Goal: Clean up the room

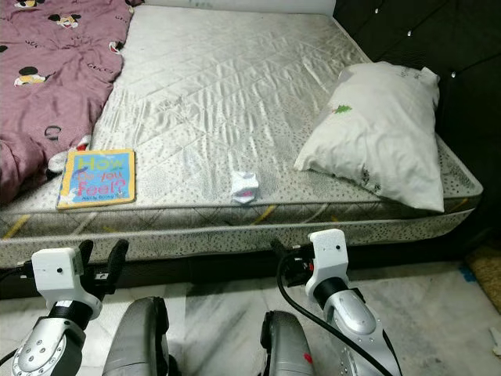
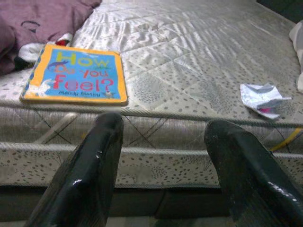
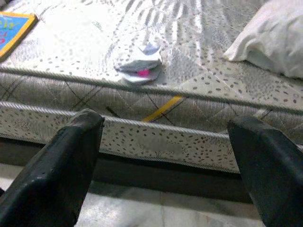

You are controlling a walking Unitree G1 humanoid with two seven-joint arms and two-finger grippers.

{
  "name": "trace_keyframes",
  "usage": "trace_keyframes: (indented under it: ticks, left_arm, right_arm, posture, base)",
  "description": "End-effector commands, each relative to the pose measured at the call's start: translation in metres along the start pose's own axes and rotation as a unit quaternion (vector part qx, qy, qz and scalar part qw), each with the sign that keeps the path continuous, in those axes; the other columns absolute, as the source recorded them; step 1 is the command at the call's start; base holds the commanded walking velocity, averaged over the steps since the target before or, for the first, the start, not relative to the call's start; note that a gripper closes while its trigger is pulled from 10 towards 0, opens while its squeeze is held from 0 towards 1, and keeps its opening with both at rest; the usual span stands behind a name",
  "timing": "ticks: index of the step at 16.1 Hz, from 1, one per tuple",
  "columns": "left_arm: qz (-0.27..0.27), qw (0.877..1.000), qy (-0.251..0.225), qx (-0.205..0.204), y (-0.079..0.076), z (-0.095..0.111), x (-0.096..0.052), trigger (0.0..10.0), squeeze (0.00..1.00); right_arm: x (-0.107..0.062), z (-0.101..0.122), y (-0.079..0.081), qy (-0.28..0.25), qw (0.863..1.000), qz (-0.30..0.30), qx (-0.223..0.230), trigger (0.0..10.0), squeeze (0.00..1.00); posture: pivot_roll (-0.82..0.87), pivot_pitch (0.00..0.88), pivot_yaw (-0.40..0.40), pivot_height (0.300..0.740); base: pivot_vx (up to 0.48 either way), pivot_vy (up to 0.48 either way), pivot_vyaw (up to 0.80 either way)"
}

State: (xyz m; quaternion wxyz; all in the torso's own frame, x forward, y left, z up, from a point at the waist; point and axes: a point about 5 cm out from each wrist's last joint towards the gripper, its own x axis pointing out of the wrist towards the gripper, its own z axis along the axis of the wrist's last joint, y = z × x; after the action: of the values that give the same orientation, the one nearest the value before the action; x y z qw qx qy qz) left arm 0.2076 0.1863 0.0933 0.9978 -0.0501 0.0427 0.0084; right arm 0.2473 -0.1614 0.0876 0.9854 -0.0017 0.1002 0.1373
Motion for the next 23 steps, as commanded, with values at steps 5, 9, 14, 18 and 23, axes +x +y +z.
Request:
trace_keyframes:
  ticks: [5,9,14,18,23]
  left_arm:
    - [-0.016,1.0,-0.009,-0.002,-0.0031,0.0041,-0.0006,10.0,0.0]
    - [-0.015,1.0,-0.006,-0.003,-0.0027,0.0036,-0.0005,10.0,0.0]
    - [-0.01,1.0,0.001,0.002,-0.0021,0.0018,0.0008,10.0,0.0]
    - [-0.011,1.0,0.003,0.003,-0.0022,0.0016,0.0011,10.0,0.0]
    - [-0.009,1.0,0.006,0.003,-0.0022,0.0004,-0.0003,10.0,0.0]
  right_arm:
    - [-0.001,-0.0001,-0.0027,0.0,1.0,-0.004,0.001,10.0,0.0]
    - [-0.0009,0.0003,-0.003,-0.002,1.0,-0.004,0.013,10.0,0.0]
    - [0.0,-0.0003,-0.0026,0.0,1.0,-0.002,0.014,10.0,0.0]
    - [0.0004,-0.001,-0.0012,0.002,1.0,0.004,0.004,10.0,0.0]
    - [-0.0006,-0.0028,-0.0009,0.004,1.0,0.011,0.014,10.0,0.0]
  posture:
    - [0.0,0.136,-0.077,0.582]
    - [-0.01,0.144,-0.078,0.582]
    - [0.0,0.147,-0.074,0.582]
    - [0.0,0.143,-0.075,0.582]
    - [0.0,0.141,-0.074,0.582]
  base:
    - [0.414,0.0,0.0]
    - [0.419,0.0,0.0]
    - [0.08,0.0,0.0]
    - [0.0,0.0,0.4]
    - [0.0,0.0,0.11]
